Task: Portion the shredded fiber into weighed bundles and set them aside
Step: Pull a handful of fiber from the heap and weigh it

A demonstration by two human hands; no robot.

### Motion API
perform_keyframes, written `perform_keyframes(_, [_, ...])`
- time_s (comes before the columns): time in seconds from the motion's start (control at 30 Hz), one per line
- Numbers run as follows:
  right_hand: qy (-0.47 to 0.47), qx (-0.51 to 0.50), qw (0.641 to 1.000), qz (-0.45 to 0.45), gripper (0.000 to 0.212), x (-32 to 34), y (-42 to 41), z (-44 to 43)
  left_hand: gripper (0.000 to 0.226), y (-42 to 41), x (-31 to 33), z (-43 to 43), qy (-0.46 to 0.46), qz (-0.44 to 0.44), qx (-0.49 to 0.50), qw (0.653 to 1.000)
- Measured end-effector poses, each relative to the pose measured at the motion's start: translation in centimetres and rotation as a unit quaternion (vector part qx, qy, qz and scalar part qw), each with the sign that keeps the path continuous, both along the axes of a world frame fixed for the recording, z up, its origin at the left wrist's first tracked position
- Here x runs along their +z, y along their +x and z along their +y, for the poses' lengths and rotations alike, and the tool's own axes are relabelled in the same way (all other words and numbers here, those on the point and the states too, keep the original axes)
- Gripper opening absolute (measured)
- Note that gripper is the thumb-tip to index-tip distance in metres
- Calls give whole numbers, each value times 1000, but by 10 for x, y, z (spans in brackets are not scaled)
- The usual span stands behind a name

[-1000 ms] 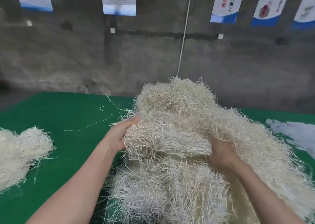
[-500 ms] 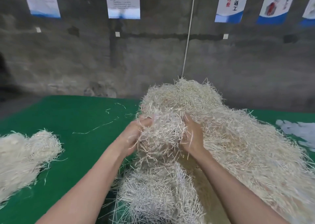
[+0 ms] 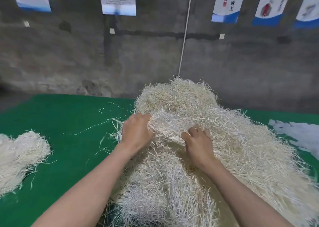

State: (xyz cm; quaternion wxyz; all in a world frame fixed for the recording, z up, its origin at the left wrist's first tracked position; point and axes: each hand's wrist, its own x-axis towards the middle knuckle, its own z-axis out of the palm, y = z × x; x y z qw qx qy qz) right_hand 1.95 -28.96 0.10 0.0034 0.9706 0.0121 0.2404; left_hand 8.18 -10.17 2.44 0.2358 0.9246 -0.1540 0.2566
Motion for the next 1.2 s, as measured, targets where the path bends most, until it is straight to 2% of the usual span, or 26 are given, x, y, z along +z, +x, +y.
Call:
perform_keyframes(0.2, [-15,-95,993,68,48,-17,-19,-17,62,3,-17,1,-35,46,10,998])
perform_keyframes(0.27, [-3,-113,991,76,53,-27,-31,-25,47,3,-20,15,-64,58,24,996])
perform_keyframes(0.33, [14,-169,979,114,52,-35,-49,-46,29,7,-18,41,-120,84,85,986])
perform_keyframes(0.4, [16,-204,967,152,52,-43,-63,-67,27,12,-15,65,-200,124,121,964])
perform_keyframes(0.53, [58,-104,979,165,68,-24,-65,-52,42,5,-13,57,-375,229,73,895])
perform_keyframes(0.63, [53,-14,983,176,59,17,-67,-34,44,1,-5,48,-432,238,68,867])
perform_keyframes(0.67, [69,10,985,158,53,32,-70,-27,49,0,-1,47,-441,238,64,863])
perform_keyframes(0.73, [132,68,988,31,41,55,-70,-8,55,-2,6,46,-450,229,46,862])
perform_keyframes(0.77, [163,94,981,-39,46,62,-64,5,56,-4,10,44,-454,220,35,863])
perform_keyframes(0.8, [199,119,971,-64,60,67,-55,19,57,-7,13,42,-458,214,25,863])
perform_keyframes(0.87, [300,166,939,24,109,74,-31,45,59,-11,23,39,-477,227,-7,849])
perform_keyframes(0.9, [338,175,920,97,127,72,-19,56,58,-15,29,38,-498,248,-26,830])
perform_keyframes(0.93, [352,175,905,161,135,67,-7,64,55,-18,35,39,-522,270,-42,808])
perform_keyframes(0.97, [349,165,898,212,130,58,3,70,52,-24,42,40,-545,290,-54,785])
perform_keyframes(1.0, [344,151,894,245,112,48,12,75,54,-30,48,42,-573,306,-70,757])
perform_keyframes(1.07, [342,106,902,241,54,26,24,78,70,-38,54,47,-636,331,-106,689])
perform_keyframes(1.1, [336,81,914,212,33,19,27,77,72,-39,54,49,-654,336,-134,665])
perform_keyframes(1.13, [332,68,923,182,20,16,30,74,64,-41,52,50,-648,341,-162,662])
perform_keyframes(1.17, [335,61,927,156,12,16,30,69,58,-41,49,49,-607,350,-175,692])
perform_keyframes(1.2, [349,53,926,135,11,18,31,65,64,-39,43,48,-520,369,-184,748])
